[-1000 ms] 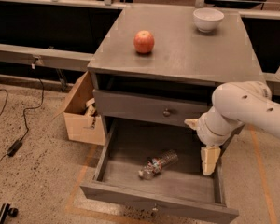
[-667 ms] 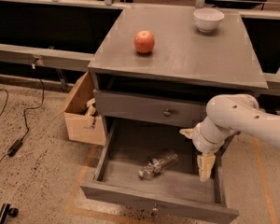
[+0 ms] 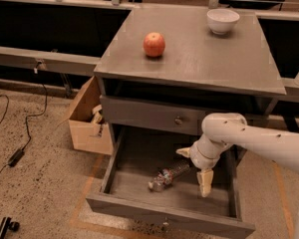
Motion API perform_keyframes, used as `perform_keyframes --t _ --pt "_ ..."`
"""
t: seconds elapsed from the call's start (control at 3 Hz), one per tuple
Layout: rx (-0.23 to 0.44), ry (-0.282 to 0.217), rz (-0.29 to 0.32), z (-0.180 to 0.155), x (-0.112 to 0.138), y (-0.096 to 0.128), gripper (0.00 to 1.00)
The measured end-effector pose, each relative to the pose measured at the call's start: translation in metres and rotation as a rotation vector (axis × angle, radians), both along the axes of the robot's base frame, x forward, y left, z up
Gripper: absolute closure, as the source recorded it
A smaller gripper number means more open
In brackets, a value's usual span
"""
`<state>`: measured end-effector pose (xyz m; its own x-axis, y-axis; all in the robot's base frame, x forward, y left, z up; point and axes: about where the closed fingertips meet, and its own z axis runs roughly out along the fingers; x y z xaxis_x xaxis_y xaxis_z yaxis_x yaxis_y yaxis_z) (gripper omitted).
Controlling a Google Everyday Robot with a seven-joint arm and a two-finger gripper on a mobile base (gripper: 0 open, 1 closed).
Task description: Pick water bottle from middle drawer and place on counter
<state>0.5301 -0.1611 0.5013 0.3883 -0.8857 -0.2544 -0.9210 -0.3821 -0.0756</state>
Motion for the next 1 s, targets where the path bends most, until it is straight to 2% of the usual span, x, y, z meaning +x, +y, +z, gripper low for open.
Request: perform_keyframes --t 0.33,1.0 --pt "-0.006 0.012 0.041 -0.039 0.010 0.011 0.00" --pt "-0.008 -0.004 0.091 -0.087 0.031 0.044 0.00"
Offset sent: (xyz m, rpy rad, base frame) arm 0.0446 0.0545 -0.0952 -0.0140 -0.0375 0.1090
